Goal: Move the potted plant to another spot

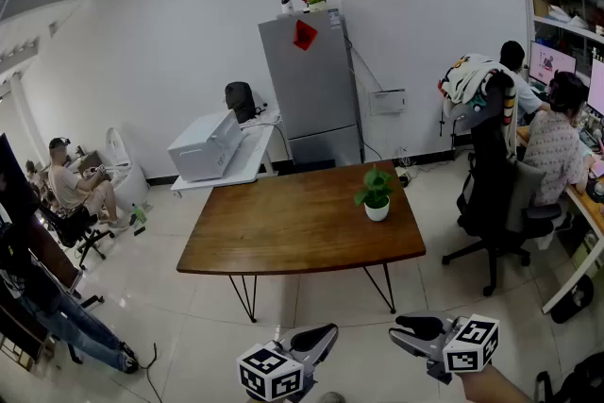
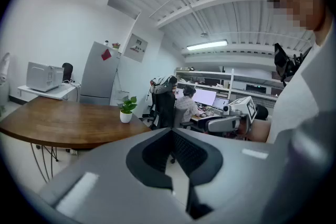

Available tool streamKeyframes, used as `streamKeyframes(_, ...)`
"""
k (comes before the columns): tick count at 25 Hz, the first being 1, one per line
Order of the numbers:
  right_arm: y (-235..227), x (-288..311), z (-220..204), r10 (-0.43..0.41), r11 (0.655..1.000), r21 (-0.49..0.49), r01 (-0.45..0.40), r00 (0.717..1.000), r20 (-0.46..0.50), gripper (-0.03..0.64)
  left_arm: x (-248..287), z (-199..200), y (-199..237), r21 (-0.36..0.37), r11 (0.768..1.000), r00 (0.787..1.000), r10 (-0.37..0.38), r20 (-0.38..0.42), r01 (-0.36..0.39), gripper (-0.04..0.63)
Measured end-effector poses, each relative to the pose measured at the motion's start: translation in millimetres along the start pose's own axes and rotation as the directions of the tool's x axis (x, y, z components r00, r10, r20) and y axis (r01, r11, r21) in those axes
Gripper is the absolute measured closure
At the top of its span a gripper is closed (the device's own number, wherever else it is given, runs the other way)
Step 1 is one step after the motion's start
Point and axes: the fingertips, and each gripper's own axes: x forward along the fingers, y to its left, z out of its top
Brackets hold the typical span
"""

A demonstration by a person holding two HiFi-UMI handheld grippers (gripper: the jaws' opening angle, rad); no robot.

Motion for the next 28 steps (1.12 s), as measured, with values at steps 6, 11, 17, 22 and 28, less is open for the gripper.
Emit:
streamKeyframes(6, -38.3, 22.5, 3.0, -0.008, 1.000, -0.008, 0.008, 1.000, -0.002, 0.499, 26.1, -0.4, 33.4, -0.004, 1.000, 1.000, -0.010, -0.009, 0.010, 0.598)
streamKeyframes(11, -75.5, 62.3, 5.7, -0.004, 1.000, 0.005, 0.004, 1.000, -0.019, 0.510, 56.9, 10.9, 85.4, -0.012, 0.999, 0.999, -0.034, -0.010, 0.034, 0.598)
streamKeyframes(17, -140.1, 125.9, 37.1, -0.029, 0.999, 0.019, 0.030, 0.999, -0.033, 0.535, 102.8, 39.6, 165.7, -0.026, 0.996, 0.996, -0.083, -0.029, 0.082, 0.598)
streamKeyframes(22, -202.9, 179.2, 58.4, -0.061, 0.997, 0.044, 0.063, 0.997, -0.047, 0.558, 141.2, 58.6, 243.1, -0.049, 0.993, 0.993, -0.109, -0.055, 0.106, 0.599)
streamKeyframes(28, -255.2, 235.0, 64.5, -0.076, 0.995, 0.061, 0.081, 0.994, -0.082, 0.565, 178.0, 74.7, 318.5, -0.073, 0.987, 0.988, -0.145, -0.061, 0.140, 0.599)
